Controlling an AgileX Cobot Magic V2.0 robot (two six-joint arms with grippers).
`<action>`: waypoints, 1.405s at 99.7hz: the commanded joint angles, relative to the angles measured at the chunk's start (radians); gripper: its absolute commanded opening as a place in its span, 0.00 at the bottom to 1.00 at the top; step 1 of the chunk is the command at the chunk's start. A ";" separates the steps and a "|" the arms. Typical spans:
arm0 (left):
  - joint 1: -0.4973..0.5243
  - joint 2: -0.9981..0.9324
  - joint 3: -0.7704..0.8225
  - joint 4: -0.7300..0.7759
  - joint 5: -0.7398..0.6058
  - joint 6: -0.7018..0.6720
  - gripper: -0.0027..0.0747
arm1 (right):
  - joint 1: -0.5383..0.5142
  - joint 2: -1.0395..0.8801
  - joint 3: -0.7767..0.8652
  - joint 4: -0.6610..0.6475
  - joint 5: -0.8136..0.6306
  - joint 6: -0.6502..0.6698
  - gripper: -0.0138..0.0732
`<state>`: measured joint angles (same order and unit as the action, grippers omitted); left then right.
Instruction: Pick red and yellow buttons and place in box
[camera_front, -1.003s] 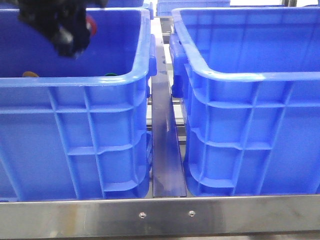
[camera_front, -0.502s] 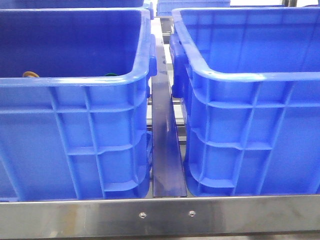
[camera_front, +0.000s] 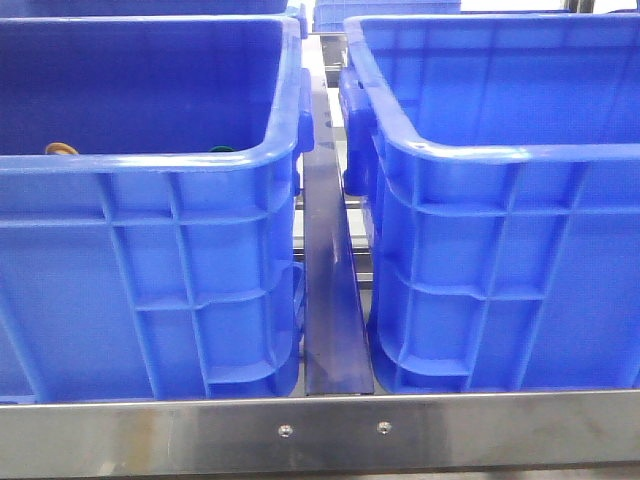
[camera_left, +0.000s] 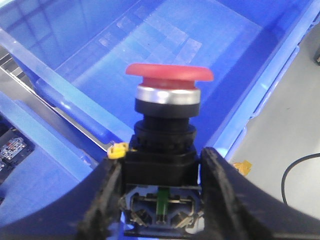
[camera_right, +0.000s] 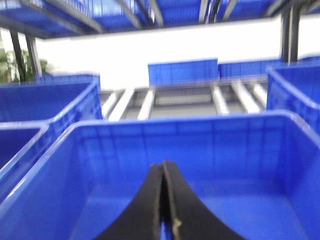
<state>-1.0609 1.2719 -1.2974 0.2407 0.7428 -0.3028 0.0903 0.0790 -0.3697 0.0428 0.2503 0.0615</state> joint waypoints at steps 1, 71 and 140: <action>-0.008 -0.022 -0.026 0.016 -0.078 -0.001 0.01 | -0.007 0.110 -0.158 -0.008 0.107 0.010 0.09; -0.008 -0.022 -0.026 0.016 -0.079 0.001 0.01 | -0.005 0.584 -0.392 0.583 0.271 -0.067 0.72; -0.008 -0.022 -0.026 0.010 -0.075 0.001 0.01 | 0.084 0.871 -0.421 1.570 0.597 -0.910 0.74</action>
<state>-1.0609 1.2719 -1.2974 0.2407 0.7369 -0.2989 0.1610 0.9203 -0.7394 1.5263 0.7996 -0.8123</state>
